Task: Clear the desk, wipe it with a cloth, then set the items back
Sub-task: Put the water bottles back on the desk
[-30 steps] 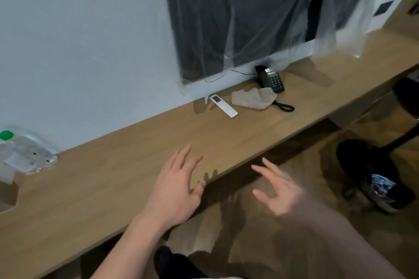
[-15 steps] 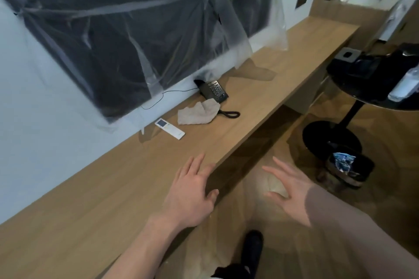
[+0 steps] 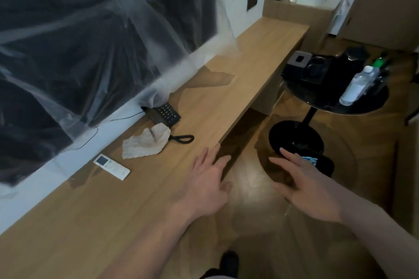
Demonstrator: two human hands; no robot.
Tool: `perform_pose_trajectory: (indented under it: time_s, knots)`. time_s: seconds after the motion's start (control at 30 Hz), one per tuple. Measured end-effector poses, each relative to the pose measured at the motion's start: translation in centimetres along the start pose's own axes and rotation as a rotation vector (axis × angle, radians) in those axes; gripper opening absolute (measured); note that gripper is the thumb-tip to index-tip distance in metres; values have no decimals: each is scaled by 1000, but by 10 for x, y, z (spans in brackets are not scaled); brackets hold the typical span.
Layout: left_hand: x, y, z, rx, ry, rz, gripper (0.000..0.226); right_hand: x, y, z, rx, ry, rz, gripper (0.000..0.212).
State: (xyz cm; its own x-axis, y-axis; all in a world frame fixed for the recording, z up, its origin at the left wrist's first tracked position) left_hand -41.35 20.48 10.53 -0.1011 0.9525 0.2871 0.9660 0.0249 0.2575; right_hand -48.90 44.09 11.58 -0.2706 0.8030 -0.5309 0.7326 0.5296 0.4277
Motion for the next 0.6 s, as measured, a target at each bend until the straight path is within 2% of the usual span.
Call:
perform_pose_trajectory:
  time_s: [0.2, 0.43, 0.6]
  knots:
    - [75, -72, -11, 7, -30, 57, 70, 81, -24, -60, 45, -46, 53, 68]
    - [143, -125, 8, 31, -15, -102, 68, 165, -44, -121, -13, -27, -22, 68]
    - [207, -156, 24, 111, 54, -175, 67, 222, -46, -179, -71, 22, -51, 68]
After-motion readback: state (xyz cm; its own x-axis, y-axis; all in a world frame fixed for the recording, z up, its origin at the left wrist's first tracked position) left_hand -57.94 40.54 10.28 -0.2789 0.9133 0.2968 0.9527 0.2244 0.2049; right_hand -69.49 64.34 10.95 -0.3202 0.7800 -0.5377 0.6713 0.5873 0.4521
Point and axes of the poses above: each hand's wrist, its own y-axis away from the middle knuckle, its own z-axis out of the palm, x = y × z, the point moved 2 cm from there along -y, towards the middle knuckle, and after that the axes turned 6 degrees about -y, right-handed, at the moved point
